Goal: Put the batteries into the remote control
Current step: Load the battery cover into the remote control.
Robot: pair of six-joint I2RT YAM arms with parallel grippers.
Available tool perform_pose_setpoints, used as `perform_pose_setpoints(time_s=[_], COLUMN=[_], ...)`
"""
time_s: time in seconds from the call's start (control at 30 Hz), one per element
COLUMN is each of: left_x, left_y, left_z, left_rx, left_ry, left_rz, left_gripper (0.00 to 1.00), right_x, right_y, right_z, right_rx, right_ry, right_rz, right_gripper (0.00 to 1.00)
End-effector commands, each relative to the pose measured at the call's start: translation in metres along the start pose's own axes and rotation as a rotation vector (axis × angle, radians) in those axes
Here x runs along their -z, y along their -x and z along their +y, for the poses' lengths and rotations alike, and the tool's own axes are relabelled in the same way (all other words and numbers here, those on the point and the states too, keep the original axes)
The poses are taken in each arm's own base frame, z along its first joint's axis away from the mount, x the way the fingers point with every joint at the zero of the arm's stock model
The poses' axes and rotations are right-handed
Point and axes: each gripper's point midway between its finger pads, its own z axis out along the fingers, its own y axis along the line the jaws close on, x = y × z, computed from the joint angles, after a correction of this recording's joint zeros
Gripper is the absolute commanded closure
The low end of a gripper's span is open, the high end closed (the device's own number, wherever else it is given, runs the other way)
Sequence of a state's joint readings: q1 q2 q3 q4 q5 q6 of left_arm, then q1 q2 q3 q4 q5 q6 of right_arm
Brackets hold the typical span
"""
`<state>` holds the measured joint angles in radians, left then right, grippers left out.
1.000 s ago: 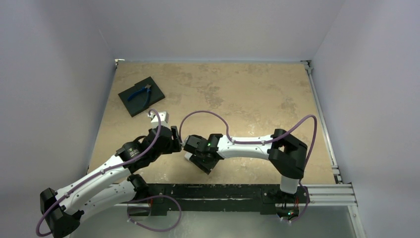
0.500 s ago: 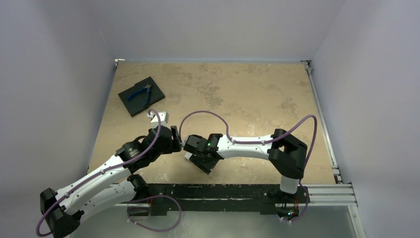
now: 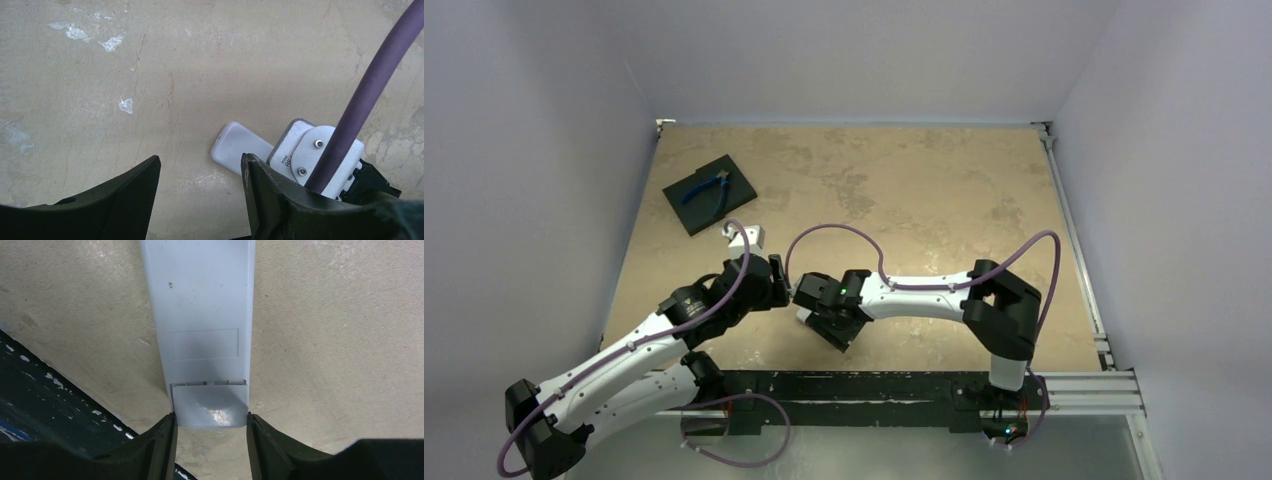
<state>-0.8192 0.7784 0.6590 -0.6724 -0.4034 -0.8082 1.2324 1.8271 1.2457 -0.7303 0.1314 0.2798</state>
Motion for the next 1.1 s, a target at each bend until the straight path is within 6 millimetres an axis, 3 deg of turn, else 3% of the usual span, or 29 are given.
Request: perform_pose_setpoints(time_s=[0.0, 1.07], left_x=[0.002, 0.004], left_y=[0.009, 0.008], left_z=[-0.026, -0.027], left_rx=[0.023, 0.026], left_ry=[-0.109, -0.118], left_rz=[-0.018, -0.016], left_gripper=[0.39, 0.39], right_x=[0.004, 0.007], right_y=[0.03, 0.053], right_z=[0.019, 0.03], right_rx=[0.031, 0.003], right_ry=[0.042, 0.085], right_rz=[-0.089, -0.15], right_gripper=[0.72, 0.72])
